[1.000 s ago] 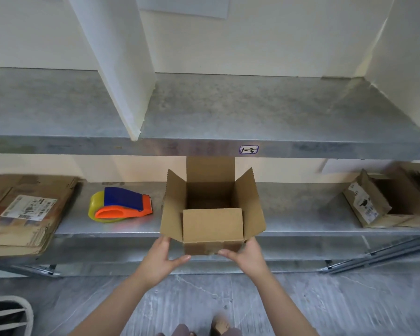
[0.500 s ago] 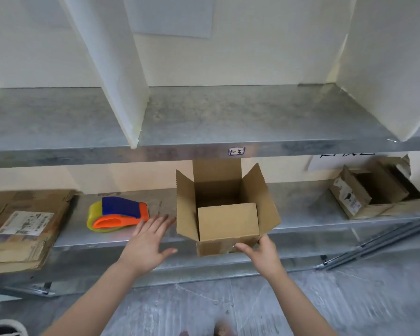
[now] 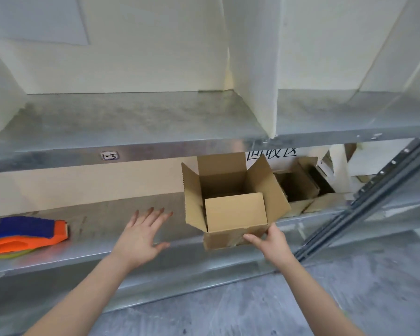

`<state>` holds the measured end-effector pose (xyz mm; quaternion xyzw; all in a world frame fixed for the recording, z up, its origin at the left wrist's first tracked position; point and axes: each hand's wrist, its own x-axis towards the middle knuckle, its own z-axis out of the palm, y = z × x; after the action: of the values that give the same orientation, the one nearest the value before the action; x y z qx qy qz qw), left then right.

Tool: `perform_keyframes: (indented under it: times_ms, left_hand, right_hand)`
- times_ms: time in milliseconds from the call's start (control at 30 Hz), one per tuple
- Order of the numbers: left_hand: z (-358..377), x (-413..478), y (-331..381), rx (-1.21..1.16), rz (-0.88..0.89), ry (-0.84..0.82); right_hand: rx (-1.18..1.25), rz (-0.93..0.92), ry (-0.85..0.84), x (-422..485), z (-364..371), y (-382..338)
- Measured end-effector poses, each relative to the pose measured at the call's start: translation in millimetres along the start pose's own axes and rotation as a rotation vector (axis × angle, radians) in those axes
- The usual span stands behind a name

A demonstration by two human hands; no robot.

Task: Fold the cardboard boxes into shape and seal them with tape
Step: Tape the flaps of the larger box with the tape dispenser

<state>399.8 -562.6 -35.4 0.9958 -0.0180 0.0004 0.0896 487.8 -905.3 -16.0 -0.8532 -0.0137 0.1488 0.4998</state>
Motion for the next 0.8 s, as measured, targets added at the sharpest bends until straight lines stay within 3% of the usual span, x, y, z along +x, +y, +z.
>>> perform_keyframes:
  times_ms: [233, 333, 467, 667, 800]
  left_hand:
    - [27.7, 43.1, 144.4, -0.371, -0.198, -0.036]
    - [36.8, 56.9, 183.0, -0.661, -0.304, -0.081]
    - [54.4, 73.4, 212.5, -0.878, -0.356, -0.108]
    - [80.5, 99.4, 211.2, -0.865, -0.482, -0.126]
    - [80.0, 112.0, 205.8, -0.936, -0.487, -0.144]
  right_hand:
    - [-0.071, -0.028, -0.076, 39.2, -75.1, 28.6]
    - [-0.085, -0.027, -0.079, 51.9, -88.7, 47.2]
    - [0.029, 0.051, -0.105, 64.5, -91.4, 66.7]
    - [0.013, 0.116, 0.084, 76.4, -71.1, 91.9]
    - [0.053, 0.116, 0.11, 84.3, -61.5, 94.9]
